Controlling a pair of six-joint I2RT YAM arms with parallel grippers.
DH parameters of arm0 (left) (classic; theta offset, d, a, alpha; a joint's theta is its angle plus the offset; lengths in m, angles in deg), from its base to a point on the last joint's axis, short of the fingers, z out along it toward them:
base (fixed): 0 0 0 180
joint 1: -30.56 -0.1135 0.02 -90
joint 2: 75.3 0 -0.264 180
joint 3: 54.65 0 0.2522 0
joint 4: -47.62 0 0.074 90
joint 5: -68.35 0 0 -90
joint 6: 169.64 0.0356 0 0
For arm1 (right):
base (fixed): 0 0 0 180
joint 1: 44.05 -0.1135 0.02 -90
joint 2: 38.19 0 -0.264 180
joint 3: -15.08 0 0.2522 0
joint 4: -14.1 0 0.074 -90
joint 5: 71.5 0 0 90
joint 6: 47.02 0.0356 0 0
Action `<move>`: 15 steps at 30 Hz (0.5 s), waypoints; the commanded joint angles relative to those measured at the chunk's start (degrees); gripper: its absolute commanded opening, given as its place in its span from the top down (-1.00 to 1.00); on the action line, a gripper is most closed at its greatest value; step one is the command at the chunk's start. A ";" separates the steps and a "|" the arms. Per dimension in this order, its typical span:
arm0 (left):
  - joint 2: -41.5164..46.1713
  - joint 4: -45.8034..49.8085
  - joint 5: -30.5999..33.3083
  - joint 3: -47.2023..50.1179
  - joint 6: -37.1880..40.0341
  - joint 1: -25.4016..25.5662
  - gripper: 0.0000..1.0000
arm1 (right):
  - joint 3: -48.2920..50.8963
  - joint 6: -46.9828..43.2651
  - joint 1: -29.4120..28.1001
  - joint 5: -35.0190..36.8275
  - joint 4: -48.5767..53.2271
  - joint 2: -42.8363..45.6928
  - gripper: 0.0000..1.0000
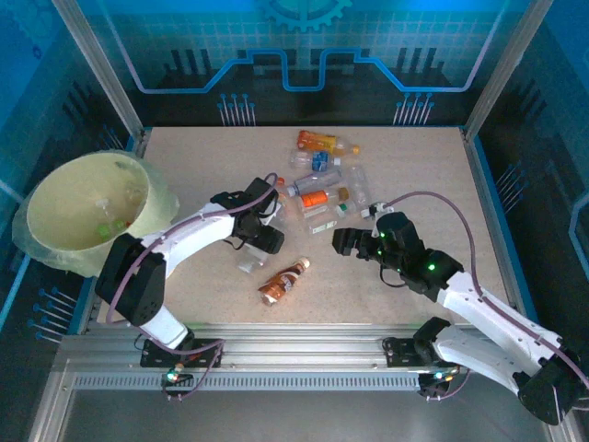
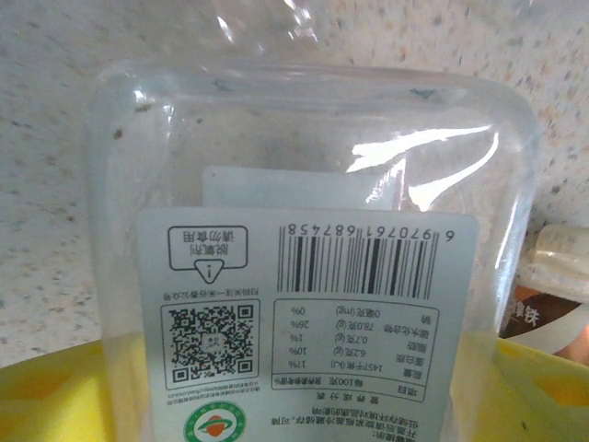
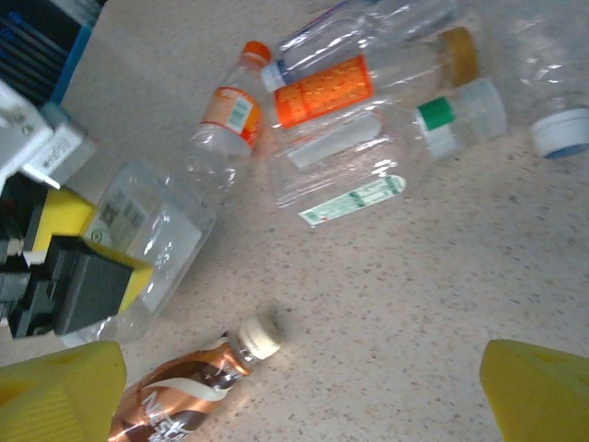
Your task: Put the plastic bottles in the bin
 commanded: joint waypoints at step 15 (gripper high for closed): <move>20.99 -7.28 -3.40 2.79 -10.59 -7.02 -0.51 | -4.00 -2.03 -2.80 -0.75 -3.50 -2.86 -1.00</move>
